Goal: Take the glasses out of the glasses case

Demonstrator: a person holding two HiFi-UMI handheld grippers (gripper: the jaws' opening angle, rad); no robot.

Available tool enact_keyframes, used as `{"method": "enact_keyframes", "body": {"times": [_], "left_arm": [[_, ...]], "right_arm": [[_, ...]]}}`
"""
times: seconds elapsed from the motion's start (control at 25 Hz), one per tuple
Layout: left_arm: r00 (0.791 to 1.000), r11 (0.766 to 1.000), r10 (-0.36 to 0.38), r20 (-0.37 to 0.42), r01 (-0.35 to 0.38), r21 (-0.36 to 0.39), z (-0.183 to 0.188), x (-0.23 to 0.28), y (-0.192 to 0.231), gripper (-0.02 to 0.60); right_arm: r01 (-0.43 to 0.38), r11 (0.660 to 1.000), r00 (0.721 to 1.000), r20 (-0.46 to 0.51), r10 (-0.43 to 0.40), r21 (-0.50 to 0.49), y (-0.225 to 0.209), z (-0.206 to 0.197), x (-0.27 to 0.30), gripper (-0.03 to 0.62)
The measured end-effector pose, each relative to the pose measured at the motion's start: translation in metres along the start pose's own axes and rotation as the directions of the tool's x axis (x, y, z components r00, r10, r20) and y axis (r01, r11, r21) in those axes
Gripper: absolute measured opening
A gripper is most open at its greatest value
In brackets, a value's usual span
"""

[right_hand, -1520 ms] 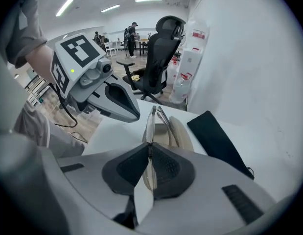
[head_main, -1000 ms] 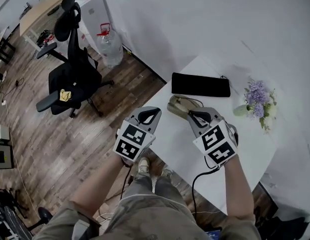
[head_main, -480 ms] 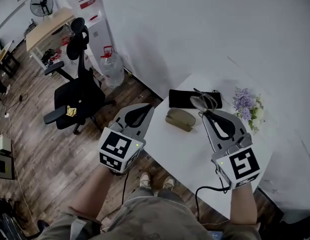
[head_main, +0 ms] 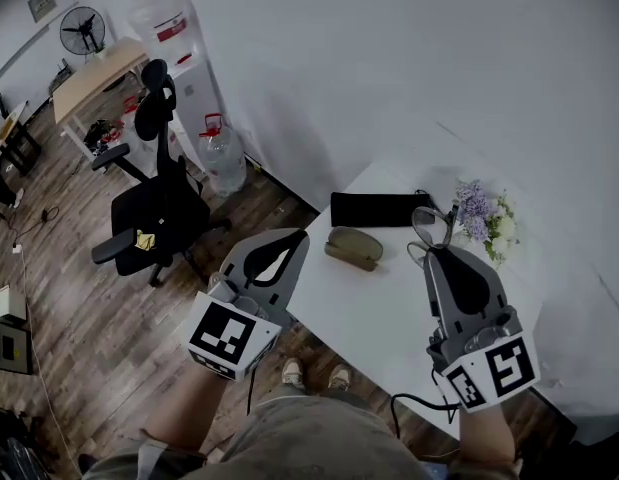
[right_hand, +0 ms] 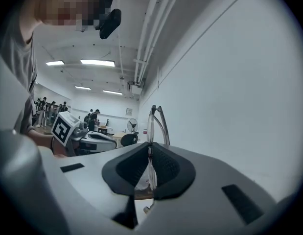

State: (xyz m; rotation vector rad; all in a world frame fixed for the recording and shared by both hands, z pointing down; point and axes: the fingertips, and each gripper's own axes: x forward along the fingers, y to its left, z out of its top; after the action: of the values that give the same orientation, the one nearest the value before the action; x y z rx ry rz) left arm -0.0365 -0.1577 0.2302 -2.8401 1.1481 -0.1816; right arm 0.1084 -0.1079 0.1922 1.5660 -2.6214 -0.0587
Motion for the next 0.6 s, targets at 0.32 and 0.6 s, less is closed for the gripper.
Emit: {"method": "enact_keyframes", "body": {"times": [0.32, 0.6], "left_arm": [[1.000, 1.000, 0.003, -0.020, -0.003, 0.010, -0.011, -0.007, -0.020, 0.014], [0.999, 1.000, 0.000, -0.044, -0.001, -0.020, -0.020, -0.013, -0.030, 0.014]], "right_arm": [[0.004, 0.996, 1.000, 0.021, -0.006, 0.093, 0.006, -0.015, -0.027, 0.048], [-0.013, 0.986, 1.000, -0.004, 0.014, 0.165, 0.013, -0.038, -0.035, 0.048]]}}
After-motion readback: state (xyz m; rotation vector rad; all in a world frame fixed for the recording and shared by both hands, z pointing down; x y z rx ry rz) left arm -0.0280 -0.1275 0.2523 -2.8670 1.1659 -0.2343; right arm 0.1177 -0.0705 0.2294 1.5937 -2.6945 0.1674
